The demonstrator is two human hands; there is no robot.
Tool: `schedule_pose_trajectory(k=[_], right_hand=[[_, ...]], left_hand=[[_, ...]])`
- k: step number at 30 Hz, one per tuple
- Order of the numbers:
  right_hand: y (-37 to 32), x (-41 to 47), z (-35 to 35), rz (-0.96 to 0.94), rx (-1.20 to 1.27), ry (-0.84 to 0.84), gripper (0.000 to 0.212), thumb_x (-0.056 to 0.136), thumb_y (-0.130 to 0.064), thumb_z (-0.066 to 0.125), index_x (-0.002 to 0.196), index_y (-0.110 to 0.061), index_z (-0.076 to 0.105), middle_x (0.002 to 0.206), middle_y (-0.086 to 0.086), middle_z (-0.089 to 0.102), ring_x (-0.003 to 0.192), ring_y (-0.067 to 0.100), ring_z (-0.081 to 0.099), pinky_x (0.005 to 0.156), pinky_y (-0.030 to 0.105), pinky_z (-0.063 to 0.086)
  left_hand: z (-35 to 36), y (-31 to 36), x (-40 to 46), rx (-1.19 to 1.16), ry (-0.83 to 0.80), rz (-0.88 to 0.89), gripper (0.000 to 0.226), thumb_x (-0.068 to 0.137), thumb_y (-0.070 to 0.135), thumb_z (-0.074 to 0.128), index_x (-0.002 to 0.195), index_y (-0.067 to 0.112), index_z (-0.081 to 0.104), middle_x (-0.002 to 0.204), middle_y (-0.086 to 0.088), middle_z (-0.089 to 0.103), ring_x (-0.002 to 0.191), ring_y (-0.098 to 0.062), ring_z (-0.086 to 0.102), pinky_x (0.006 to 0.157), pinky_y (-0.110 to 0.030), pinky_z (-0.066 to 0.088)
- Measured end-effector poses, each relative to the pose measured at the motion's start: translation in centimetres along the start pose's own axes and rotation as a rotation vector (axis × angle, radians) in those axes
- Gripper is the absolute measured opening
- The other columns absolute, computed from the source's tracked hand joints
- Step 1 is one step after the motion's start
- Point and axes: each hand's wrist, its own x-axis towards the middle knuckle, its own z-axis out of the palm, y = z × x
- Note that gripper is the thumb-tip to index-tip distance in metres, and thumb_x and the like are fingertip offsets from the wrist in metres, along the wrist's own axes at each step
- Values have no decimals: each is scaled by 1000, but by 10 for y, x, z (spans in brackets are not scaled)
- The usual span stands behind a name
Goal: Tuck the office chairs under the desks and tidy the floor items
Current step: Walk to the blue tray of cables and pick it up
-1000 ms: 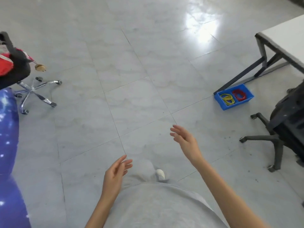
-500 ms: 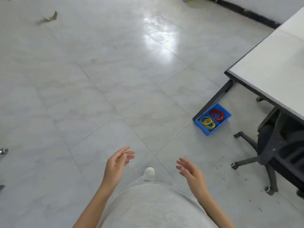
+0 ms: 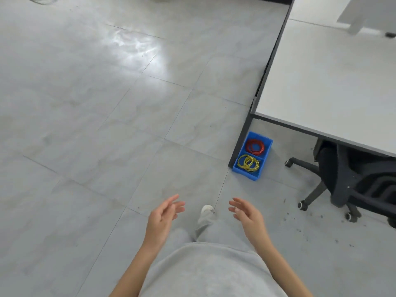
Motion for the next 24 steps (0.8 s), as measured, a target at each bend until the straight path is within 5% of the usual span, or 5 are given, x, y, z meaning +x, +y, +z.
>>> schedule_pose_trajectory(k=[11, 21, 24], right_hand=[[-63, 118, 31, 34, 226, 347, 33, 91, 6, 41, 115, -12, 56, 102, 0, 64, 83, -6, 64, 81, 18, 49], [32, 200, 50, 254, 477, 677, 31, 90, 2, 42, 110, -17, 56, 101, 0, 64, 93, 14, 62, 90, 31, 47], [93, 228, 47, 327, 511, 730, 29, 91, -3, 44, 115, -12, 57, 101, -1, 64, 96, 15, 62, 91, 30, 48]], left_hand=[[-18, 43, 167, 346, -401, -74, 28, 96, 3, 39, 111, 19, 58, 87, 9, 73, 83, -4, 68, 76, -17, 51], [104, 11, 329, 906, -913, 269, 26, 95, 7, 42, 113, 16, 59, 93, 7, 68, 81, 16, 59, 72, -1, 41], [143, -42, 357, 1011, -999, 305, 28, 94, 8, 42, 117, 14, 58, 98, 2, 68, 85, 5, 62, 72, -3, 41]])
